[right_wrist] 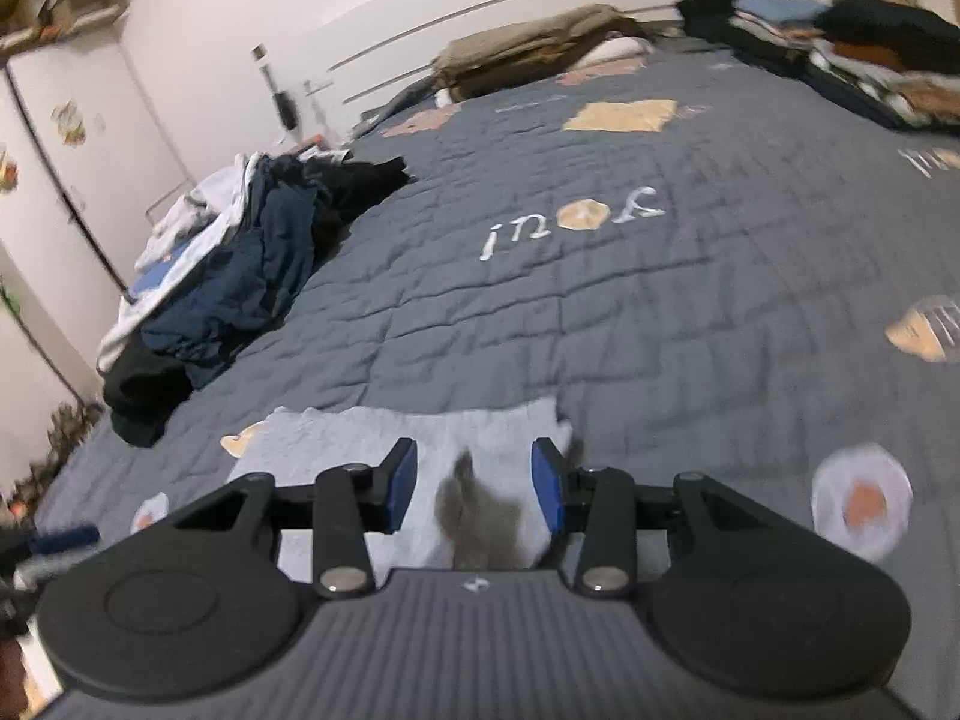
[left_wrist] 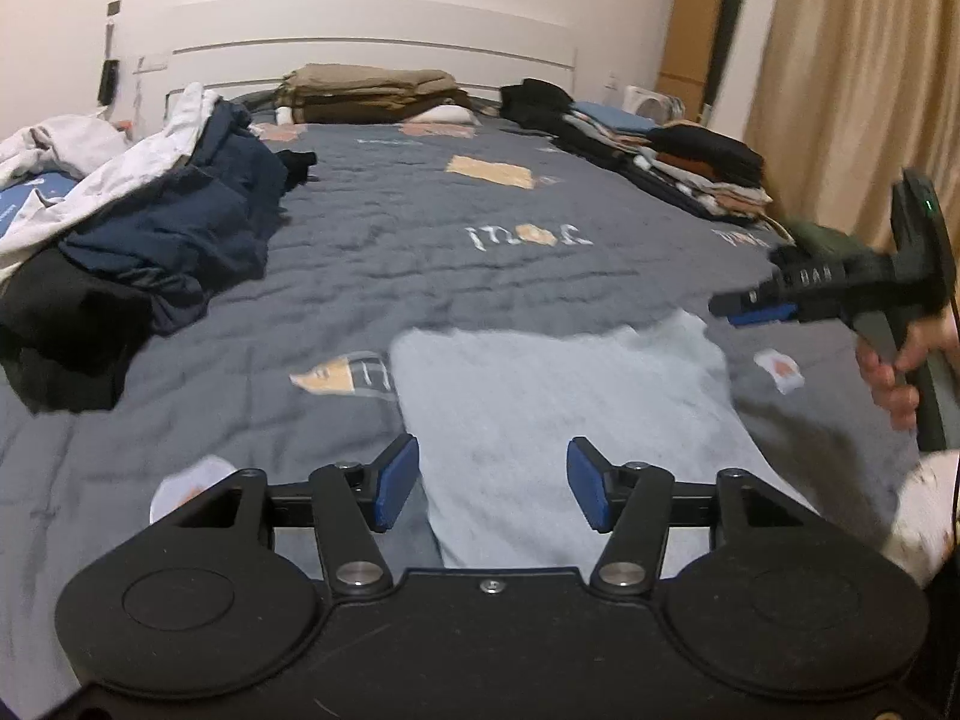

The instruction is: Fold clothes

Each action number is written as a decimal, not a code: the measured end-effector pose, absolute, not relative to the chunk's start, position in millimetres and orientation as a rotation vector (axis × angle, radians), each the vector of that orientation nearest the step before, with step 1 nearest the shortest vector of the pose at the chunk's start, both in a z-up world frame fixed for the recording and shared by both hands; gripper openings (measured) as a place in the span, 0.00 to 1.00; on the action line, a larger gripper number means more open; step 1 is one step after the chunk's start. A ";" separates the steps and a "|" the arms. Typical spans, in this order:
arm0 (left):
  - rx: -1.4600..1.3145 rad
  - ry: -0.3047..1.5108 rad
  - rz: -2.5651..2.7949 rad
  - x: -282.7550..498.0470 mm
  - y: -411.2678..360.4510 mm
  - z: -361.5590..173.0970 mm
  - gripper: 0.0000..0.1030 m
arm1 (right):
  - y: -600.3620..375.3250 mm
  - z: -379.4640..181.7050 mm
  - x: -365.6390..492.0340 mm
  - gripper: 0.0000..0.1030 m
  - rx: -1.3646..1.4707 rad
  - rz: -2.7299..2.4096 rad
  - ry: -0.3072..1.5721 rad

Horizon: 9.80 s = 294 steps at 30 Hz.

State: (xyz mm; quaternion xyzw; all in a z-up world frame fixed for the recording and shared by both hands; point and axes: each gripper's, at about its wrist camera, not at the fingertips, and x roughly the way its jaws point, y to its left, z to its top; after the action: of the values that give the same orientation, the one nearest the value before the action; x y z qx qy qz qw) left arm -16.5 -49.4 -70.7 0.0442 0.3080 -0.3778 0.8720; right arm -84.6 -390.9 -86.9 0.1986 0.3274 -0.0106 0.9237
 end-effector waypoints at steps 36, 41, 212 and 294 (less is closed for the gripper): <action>-0.210 0.696 -0.850 111.3 -97.1 -111.8 0.04 | -406.7 -100.0 -58.6 0.11 0.432 0.040 0.604; -0.172 0.697 -0.829 109.7 -104.3 -105.7 0.06 | -396.4 -108.9 -53.5 0.11 0.460 0.135 0.615; -0.098 0.889 -0.727 83.9 -63.9 -141.6 0.63 | -337.3 -148.6 21.2 0.37 0.329 0.421 0.881; -0.206 0.929 -0.745 92.9 -81.0 -156.9 0.55 | -441.9 -117.0 -74.7 0.56 0.581 0.069 0.735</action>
State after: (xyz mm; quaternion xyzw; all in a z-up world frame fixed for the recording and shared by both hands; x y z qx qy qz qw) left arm 92.9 -81.0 -156.9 -0.0968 0.4368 -0.3504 0.8229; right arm -74.7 -441.9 -117.0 0.2798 0.3541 0.0332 0.8917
